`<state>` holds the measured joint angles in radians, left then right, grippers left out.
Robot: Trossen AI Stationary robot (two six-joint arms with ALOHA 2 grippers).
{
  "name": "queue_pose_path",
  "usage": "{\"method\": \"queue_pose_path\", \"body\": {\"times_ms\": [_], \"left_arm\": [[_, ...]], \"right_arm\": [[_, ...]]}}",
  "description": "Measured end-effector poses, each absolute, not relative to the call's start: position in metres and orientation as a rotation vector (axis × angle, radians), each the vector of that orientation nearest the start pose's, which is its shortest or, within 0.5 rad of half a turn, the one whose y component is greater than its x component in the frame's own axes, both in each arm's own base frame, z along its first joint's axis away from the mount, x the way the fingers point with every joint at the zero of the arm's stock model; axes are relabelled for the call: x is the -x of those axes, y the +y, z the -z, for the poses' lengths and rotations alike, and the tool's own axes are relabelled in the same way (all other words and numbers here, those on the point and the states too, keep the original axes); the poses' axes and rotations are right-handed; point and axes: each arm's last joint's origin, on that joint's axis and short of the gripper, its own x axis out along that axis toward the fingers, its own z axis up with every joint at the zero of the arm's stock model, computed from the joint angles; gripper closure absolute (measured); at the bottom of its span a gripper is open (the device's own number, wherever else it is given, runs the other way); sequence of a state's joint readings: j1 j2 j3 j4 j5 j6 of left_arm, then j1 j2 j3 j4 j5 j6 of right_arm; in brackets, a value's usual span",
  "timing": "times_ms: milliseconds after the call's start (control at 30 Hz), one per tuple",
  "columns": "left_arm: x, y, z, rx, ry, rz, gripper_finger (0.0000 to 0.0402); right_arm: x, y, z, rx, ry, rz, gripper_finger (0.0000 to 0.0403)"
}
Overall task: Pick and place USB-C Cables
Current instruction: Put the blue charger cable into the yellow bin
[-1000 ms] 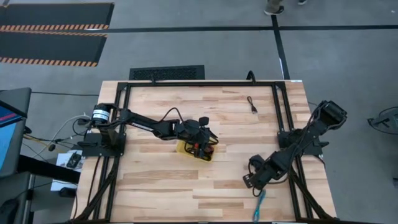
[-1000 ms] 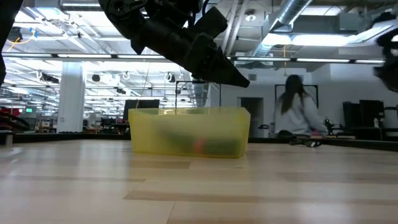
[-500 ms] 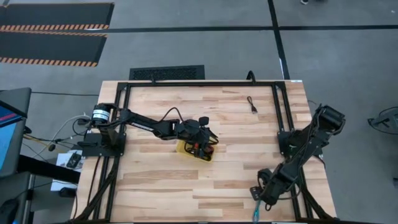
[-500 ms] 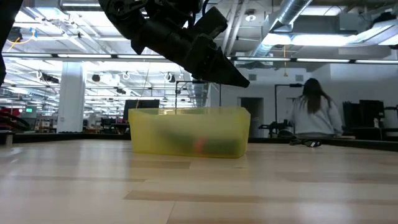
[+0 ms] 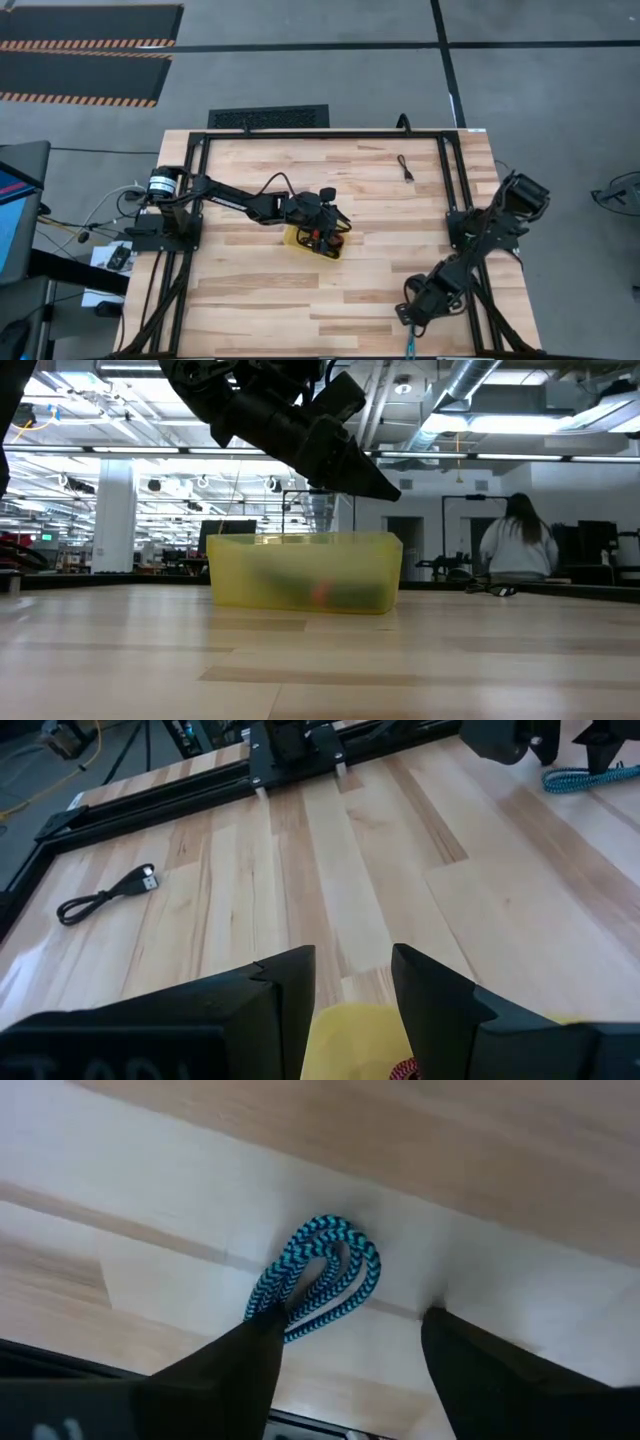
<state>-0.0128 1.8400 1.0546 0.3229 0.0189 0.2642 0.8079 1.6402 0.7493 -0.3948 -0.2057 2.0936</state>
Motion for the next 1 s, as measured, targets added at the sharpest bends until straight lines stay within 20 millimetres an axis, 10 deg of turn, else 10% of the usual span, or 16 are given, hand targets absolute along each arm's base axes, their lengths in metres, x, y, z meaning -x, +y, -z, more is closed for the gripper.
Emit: {"method": "queue_pose_path", "body": {"times_ms": [567,1000], "left_arm": [[-0.390,-0.005,-0.180,-0.225,0.511,0.059,0.0276],[-0.392,-0.009,-0.190,-0.083,0.430,0.177,0.0276]], "right_arm": [[-0.203,0.164,-0.121,-1.079,1.417,0.647,0.0389],[-0.218,0.126,-0.135,-0.805,1.075,0.678,0.0386]]}}
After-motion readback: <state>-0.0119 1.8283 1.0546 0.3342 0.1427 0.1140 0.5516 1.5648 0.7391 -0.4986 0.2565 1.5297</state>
